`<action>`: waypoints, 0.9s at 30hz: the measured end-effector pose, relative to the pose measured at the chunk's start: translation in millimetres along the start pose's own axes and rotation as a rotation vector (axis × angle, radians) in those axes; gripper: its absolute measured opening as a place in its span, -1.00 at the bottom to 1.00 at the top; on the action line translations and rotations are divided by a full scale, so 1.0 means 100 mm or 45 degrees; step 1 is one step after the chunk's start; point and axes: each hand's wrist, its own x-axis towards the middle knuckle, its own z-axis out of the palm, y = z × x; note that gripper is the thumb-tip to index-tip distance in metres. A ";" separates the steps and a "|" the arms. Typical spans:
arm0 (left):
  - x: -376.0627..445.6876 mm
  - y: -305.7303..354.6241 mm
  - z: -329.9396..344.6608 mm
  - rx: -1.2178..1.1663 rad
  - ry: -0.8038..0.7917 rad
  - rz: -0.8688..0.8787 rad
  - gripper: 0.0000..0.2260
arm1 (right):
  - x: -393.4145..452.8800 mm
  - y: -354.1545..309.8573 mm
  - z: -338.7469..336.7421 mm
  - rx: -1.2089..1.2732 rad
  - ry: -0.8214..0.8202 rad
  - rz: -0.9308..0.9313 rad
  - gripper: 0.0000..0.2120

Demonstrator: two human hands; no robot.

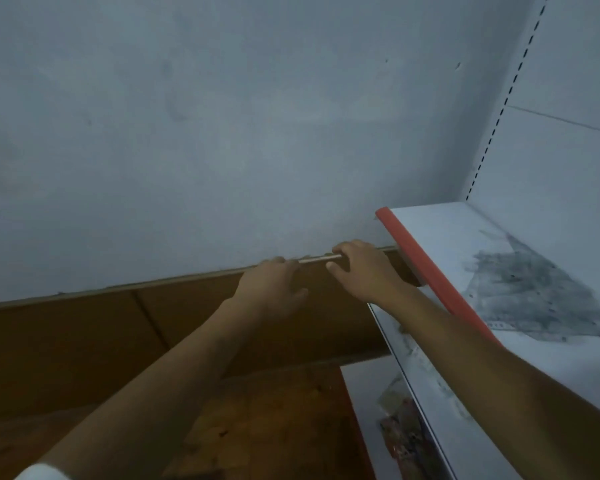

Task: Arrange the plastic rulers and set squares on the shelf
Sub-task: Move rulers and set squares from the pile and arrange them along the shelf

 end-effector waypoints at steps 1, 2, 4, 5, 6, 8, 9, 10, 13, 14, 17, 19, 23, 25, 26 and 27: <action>0.15 -0.01 -0.01 -0.001 0.002 -0.009 -0.55 | 0.13 0.04 -0.02 0.002 -0.001 -0.009 -0.60; 0.29 -0.02 0.00 -0.002 0.011 -0.016 -0.56 | 0.26 0.09 -0.03 -0.003 0.004 -0.012 -0.60; 0.55 -0.01 0.03 -0.019 0.022 -0.021 -0.59 | 0.46 0.20 -0.04 -0.018 0.023 -0.002 -0.60; 0.67 0.00 0.06 -0.032 0.019 -0.015 -0.59 | 0.53 0.25 -0.05 -0.022 0.027 0.009 -0.60; 0.78 0.02 0.10 -0.038 0.013 -0.003 -0.60 | 0.59 0.32 -0.05 -0.026 0.025 0.023 -0.59; 1.00 0.07 0.16 -0.032 -0.010 0.038 -0.60 | 0.70 0.47 -0.05 -0.029 0.018 0.061 -0.59; 1.13 0.10 0.20 -0.033 -0.020 0.061 -0.60 | 0.76 0.55 -0.05 -0.026 0.022 0.087 -0.59; 1.25 0.13 0.23 -0.035 -0.027 0.087 -0.61 | 0.82 0.64 -0.06 -0.018 0.032 0.119 -0.59; 1.64 0.23 0.31 -0.041 -0.054 0.166 -0.63 | 0.97 0.87 -0.05 0.014 0.057 0.211 -0.60; 1.78 0.28 0.33 -0.041 -0.061 0.200 -0.63 | 1.01 0.95 -0.03 0.021 0.067 0.245 -0.61; 2.19 0.45 0.37 -0.054 -0.091 0.332 -0.65 | 1.10 1.21 -0.02 -0.019 0.108 0.355 -0.63; 2.45 0.60 0.38 -0.060 -0.126 0.454 -0.64 | 1.13 1.38 -0.08 -0.079 0.133 0.463 -0.64; 2.87 0.96 0.38 -0.091 -0.166 0.734 -0.66 | 1.05 1.68 -0.26 -0.059 0.279 0.708 -0.64; 3.00 1.15 0.43 -0.100 -0.208 0.847 -0.66 | 0.92 1.82 -0.32 -0.105 0.302 0.826 -0.64; 3.05 1.25 0.47 -0.115 -0.233 0.899 -0.65 | 0.83 1.88 -0.34 -0.124 0.295 0.897 -0.64; 3.07 1.34 0.52 -0.140 -0.257 0.955 -0.64 | 0.73 1.92 -0.35 -0.134 0.296 0.965 -0.64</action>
